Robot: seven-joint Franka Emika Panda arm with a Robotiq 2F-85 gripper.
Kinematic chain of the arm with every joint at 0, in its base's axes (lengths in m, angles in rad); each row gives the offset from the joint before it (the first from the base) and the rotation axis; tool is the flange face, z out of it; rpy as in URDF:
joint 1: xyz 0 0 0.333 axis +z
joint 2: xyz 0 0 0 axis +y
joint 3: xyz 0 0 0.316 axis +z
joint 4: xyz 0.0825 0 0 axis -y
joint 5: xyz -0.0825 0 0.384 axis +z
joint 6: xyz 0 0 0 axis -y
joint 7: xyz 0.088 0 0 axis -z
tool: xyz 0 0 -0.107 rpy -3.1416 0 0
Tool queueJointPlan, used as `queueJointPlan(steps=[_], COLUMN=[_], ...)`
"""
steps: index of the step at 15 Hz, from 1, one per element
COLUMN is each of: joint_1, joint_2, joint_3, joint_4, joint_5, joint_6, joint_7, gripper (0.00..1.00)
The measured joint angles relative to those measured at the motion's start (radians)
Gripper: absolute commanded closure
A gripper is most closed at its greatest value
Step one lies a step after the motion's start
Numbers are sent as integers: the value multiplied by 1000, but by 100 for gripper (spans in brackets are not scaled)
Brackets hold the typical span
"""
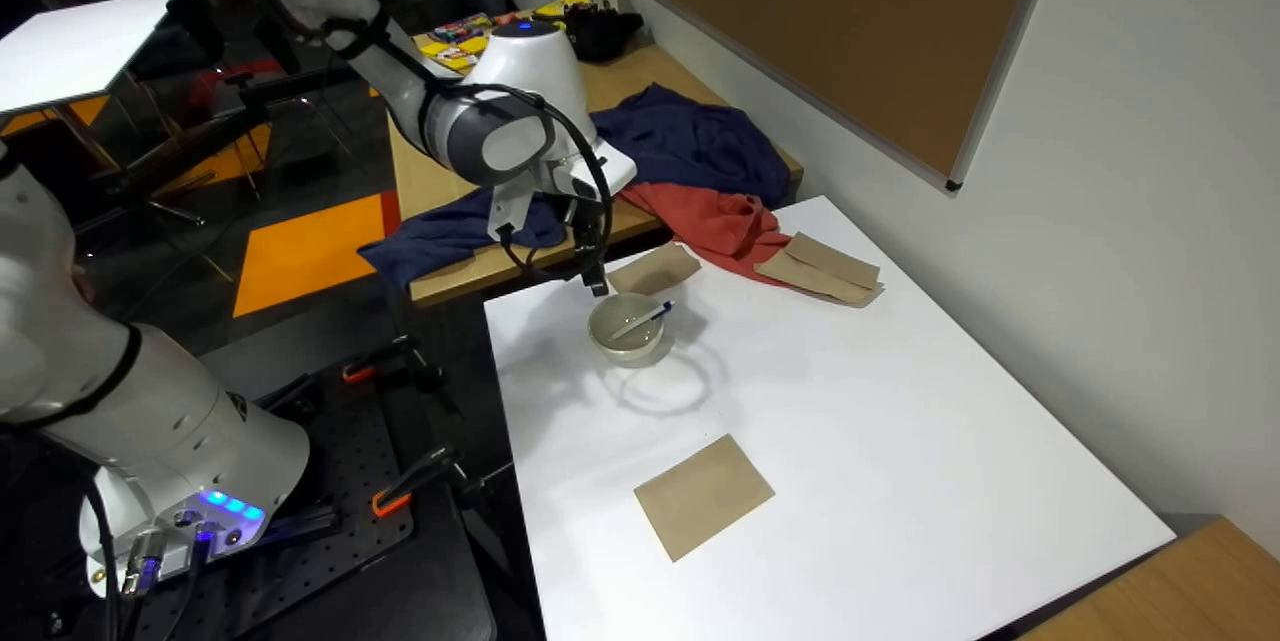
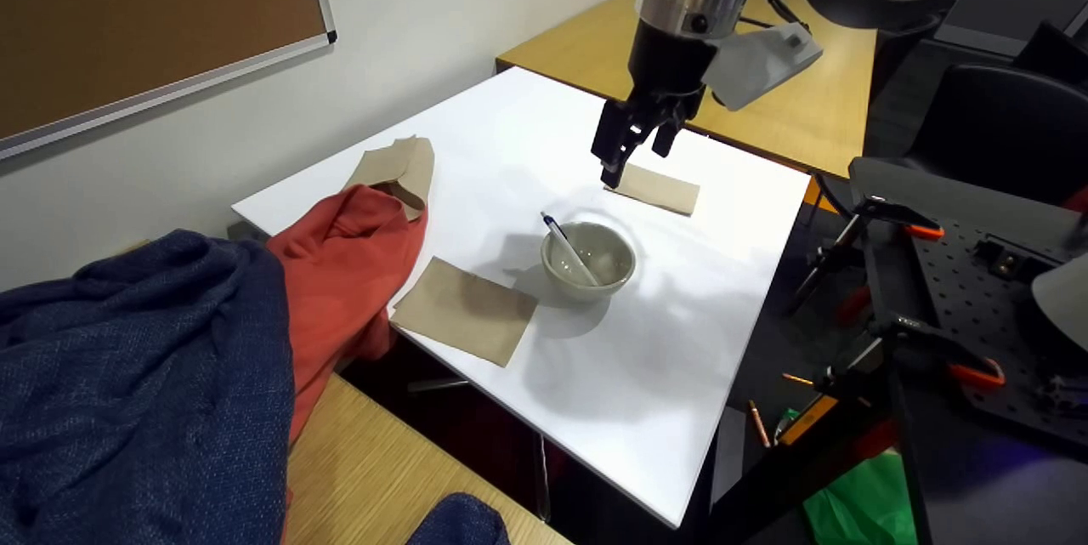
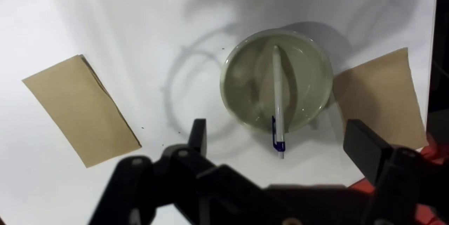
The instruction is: Remove the marker from the bowl.
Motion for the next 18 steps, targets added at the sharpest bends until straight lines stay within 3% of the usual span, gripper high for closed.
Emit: queueJointPlan(steps=[11, 18], joint_1=[16, 16], joint_2=[52, 171], joint_3=[-10, -9], joint_4=[18, 54], joint_5=[22, 121], joint_6=[7, 80], joint_7=[2, -120], gripper=[0, 0])
